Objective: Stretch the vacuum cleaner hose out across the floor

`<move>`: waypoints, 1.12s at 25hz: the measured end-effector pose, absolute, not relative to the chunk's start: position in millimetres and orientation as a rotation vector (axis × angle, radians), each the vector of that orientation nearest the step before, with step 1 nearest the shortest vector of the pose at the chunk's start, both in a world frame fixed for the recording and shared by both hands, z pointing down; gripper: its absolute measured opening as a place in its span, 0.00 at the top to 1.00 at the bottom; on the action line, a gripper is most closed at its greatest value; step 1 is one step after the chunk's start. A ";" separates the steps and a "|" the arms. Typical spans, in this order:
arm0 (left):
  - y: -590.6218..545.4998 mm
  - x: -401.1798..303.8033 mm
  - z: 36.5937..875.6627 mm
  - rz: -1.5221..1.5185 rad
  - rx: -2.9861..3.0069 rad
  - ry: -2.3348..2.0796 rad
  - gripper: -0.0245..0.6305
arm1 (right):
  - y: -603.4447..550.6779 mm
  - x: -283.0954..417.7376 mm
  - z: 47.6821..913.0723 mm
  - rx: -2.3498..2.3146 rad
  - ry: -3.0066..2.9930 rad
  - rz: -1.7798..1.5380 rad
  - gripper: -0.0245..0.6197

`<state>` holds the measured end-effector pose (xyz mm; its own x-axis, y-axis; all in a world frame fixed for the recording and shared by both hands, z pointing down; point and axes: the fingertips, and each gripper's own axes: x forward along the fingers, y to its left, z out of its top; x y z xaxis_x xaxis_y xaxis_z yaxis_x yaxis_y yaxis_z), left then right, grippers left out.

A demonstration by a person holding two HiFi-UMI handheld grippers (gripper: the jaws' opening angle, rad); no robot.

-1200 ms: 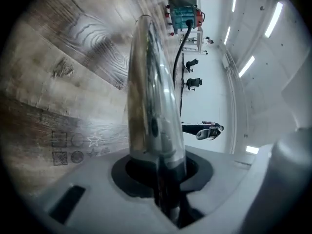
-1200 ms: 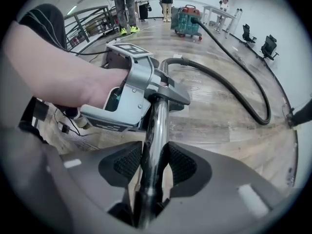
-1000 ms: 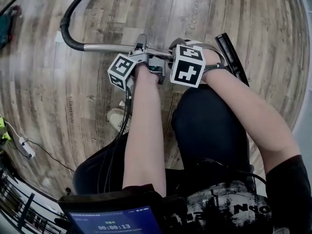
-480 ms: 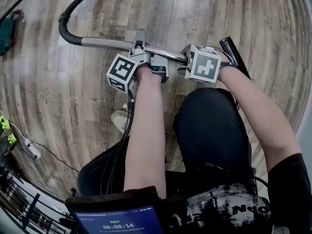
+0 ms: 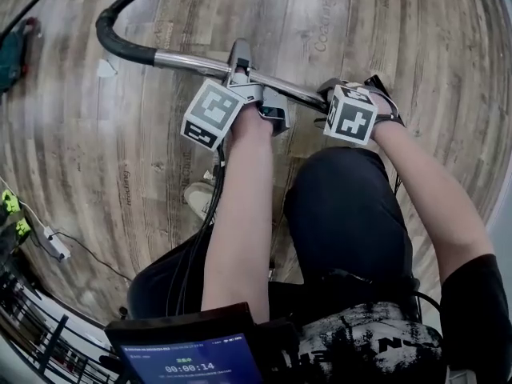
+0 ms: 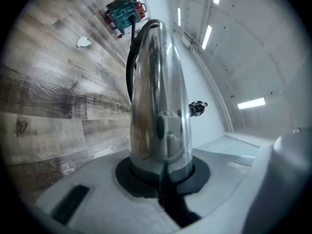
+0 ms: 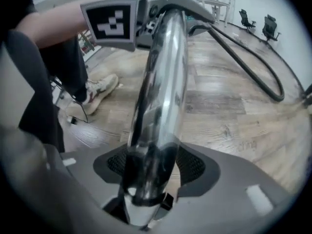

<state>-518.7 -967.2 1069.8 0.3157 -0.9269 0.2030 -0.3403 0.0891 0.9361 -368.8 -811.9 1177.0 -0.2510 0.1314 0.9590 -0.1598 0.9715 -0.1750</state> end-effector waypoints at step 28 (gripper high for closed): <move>-956.5 -455.8 853.3 -0.586 1.703 -0.921 0.89 | -786.0 -381.1 973.1 0.224 -1.931 0.562 0.88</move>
<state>-455.8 -956.5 853.3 0.5818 -0.8112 0.0592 -0.2901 -0.1389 0.9469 -381.1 -786.0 973.1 -0.4194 0.0977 0.9025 -0.4018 0.8715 -0.2810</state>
